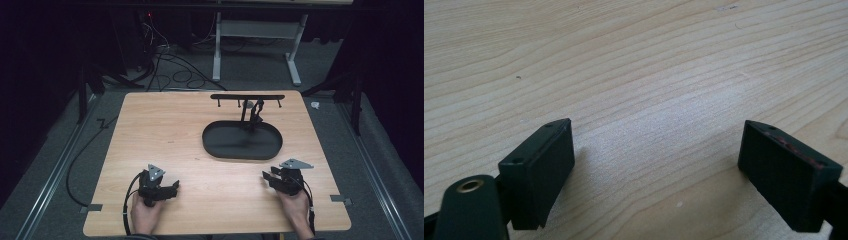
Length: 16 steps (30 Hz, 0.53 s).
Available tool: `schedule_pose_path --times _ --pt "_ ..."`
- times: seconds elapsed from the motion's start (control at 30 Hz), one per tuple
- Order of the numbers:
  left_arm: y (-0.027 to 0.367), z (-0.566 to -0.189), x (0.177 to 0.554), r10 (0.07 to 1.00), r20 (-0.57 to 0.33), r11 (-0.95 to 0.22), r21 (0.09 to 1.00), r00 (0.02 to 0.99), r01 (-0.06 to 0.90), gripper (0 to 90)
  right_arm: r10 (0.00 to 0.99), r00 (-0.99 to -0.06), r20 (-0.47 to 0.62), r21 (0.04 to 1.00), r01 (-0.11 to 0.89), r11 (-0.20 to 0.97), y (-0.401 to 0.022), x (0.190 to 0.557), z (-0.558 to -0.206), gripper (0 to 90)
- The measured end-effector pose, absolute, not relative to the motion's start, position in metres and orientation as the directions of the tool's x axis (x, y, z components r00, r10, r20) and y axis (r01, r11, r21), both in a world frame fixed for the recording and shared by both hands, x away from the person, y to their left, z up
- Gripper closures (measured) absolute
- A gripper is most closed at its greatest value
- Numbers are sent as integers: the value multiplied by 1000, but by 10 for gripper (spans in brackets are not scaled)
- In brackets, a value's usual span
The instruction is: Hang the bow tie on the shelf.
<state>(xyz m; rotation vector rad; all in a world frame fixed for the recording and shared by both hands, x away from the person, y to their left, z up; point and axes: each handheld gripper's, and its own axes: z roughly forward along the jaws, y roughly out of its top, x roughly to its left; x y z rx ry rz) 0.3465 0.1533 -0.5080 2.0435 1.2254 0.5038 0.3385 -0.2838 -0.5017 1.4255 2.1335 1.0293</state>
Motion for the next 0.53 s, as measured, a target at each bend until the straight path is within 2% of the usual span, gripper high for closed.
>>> schedule_pose_path --times 0.23,0.53 --pt "153 -508 346 878 -21 -315 728 479 609 153 895 -445 -29 736 597 321 -271 335 -502 512" --pt "153 -508 346 878 -21 -315 727 479 609 153 892 -453 -9 734 603 314 -271 335 -502 496"
